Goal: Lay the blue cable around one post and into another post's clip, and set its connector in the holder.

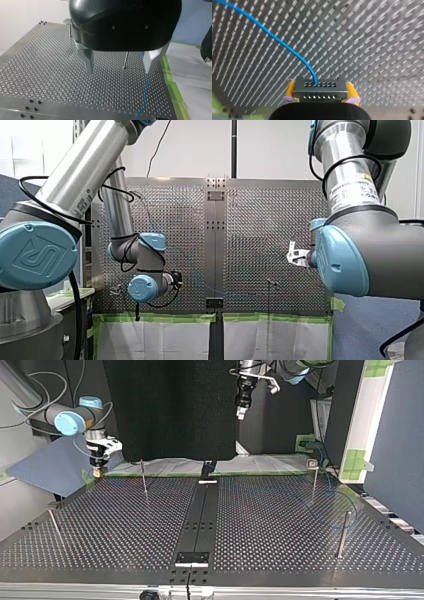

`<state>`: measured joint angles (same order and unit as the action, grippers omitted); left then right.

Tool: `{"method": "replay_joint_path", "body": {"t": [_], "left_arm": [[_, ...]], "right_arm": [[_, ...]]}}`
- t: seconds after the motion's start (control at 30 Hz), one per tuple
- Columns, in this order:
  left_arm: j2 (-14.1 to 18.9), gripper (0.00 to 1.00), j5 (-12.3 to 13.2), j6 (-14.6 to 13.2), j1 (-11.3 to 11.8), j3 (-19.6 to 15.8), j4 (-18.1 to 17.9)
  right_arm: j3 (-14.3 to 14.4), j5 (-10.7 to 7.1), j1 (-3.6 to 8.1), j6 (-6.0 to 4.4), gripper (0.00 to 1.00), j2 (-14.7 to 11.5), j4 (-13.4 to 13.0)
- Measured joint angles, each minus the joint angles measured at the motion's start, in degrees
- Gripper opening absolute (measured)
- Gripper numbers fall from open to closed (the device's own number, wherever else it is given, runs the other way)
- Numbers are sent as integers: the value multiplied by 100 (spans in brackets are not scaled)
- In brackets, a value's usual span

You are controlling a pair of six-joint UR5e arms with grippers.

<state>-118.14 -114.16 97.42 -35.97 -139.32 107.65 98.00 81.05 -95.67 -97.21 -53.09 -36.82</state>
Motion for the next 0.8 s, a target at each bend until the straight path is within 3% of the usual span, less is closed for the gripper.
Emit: {"method": "replay_joint_path", "body": {"t": [0.1, 0.23, 0.33, 0.5, 0.63, 0.8], "left_arm": [[0, 100, 2, -25, 4, 0, 13], [1, 100, 3, -44, 6, 0, 19], [0, 100, 4, -47, 7, -1, 20], [0, 100, 3, -48, 7, -1, 20], [0, 100, 4, -48, 5, -1, 20], [0, 100, 3, -52, 7, -3, 24]], "right_arm": [[-10, -92, -42, 44, 0, -158, 32], [-103, -105, -116, 181, 0, -366, 139], [-175, -100, -157, 204, 0, -514, 269], [-209, -49, -205, 74, 0, -757, 450], [-214, 107, -224, -53, 0, -988, 551], [-278, 262, -224, -83, 0, -1291, 716]]}}
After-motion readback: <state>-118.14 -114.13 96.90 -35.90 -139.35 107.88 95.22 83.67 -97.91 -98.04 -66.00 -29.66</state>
